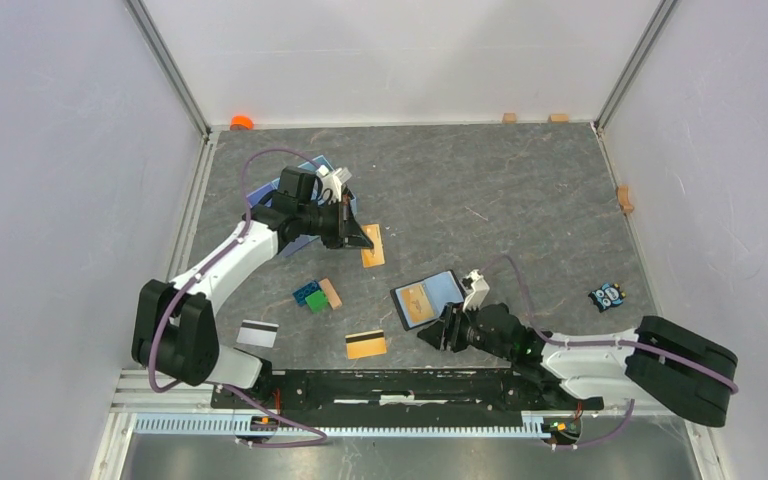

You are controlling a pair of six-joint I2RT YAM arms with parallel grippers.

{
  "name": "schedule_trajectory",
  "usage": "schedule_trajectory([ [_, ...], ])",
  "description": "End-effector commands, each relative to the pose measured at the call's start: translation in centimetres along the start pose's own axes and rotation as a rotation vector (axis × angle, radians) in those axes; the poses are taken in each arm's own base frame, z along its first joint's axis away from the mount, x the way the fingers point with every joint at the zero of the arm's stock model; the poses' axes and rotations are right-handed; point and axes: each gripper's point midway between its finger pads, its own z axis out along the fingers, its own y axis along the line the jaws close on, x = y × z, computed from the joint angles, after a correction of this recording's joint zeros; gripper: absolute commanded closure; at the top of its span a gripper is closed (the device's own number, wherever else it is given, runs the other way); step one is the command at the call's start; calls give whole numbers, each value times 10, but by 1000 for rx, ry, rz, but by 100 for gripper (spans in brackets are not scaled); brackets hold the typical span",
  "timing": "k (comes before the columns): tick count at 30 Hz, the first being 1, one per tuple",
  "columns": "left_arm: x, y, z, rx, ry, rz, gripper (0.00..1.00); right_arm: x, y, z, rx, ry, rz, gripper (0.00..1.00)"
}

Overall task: Put the credit cards into the card holder
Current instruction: Move the card holder to the center of the board.

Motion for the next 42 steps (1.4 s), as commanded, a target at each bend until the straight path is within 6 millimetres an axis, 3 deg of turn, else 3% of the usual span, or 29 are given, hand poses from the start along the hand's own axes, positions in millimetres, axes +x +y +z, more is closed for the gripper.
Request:
schedule_trajectory([
  [1, -13, -15, -10, 37, -68, 98, 98, -29, -11, 12, 98, -154, 10, 45],
  [6, -13, -17, -13, 39, -76, 111, 98, -44, -11, 32, 134, -205, -24, 46],
  [12, -12, -20, -13, 51, -76, 118, 98, -63, 3, 60, 115, -260, -70, 47],
  [15, -10, -24, -13, 76, -70, 133, 98, -76, 16, 64, 94, -284, -116, 47],
  [22, -6, -55, -19, 206, -84, 209, 97, -107, 43, 32, 11, -330, -277, 31],
  [26, 4, -80, -20, 305, -74, 268, 97, -122, 73, 12, -188, -307, -318, 25],
  [31, 24, -106, -18, 398, -22, 344, 96, -136, 111, -17, -413, -339, -307, 25],
  [37, 46, -128, -17, 484, 26, 412, 96, -138, 140, -34, -582, -320, -273, 42],
  [42, 52, -136, -18, 518, 40, 427, 94, -138, 145, -41, -633, -337, -224, 82],
])
